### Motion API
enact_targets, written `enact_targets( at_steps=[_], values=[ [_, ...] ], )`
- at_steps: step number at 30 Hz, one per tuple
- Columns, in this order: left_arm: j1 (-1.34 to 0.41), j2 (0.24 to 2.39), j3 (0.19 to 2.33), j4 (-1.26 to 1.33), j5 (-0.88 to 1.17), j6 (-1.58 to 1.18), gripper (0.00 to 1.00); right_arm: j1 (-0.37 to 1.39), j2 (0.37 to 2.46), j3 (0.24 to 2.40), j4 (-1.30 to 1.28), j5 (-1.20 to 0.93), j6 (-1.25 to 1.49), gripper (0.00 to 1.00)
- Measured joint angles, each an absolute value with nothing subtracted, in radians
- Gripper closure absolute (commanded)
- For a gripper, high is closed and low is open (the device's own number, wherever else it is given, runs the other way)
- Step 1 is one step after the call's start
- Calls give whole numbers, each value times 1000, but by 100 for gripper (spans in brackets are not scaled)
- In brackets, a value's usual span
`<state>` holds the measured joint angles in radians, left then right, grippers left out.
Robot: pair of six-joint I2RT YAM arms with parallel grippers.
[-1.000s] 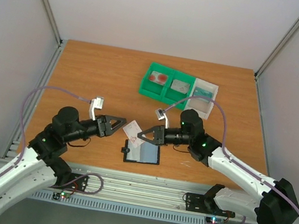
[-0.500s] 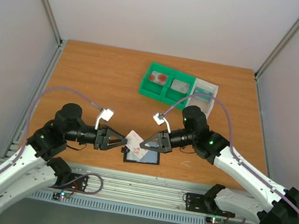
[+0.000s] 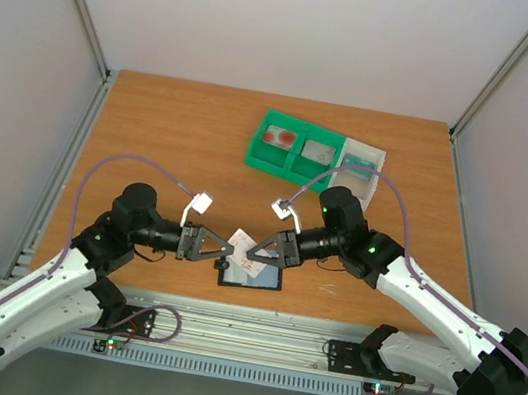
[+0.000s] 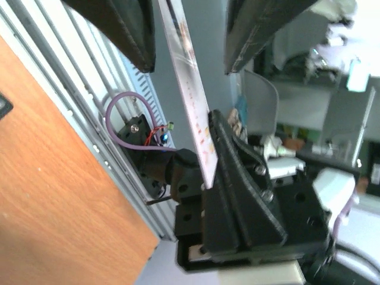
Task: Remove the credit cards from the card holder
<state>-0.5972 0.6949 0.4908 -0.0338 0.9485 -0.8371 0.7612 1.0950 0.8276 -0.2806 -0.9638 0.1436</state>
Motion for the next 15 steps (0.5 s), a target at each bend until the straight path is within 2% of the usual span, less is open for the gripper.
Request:
enact_targets(
  at_steps=[3,8,12,15],
  values=[
    [-597,706,484,-9,936,-851,100,761,1086,820,-257,-912,181,48],
    [-597,701,476,20,876,-870,99,761,1045,751,-155,-819,294,36],
    [-597,682,458,49,796,-905,100,761,1025,692,-46,-744,409,35],
    [-597,672,440,88,733,-941,100,761,1023,658,44,-706,491,41]
  ],
)
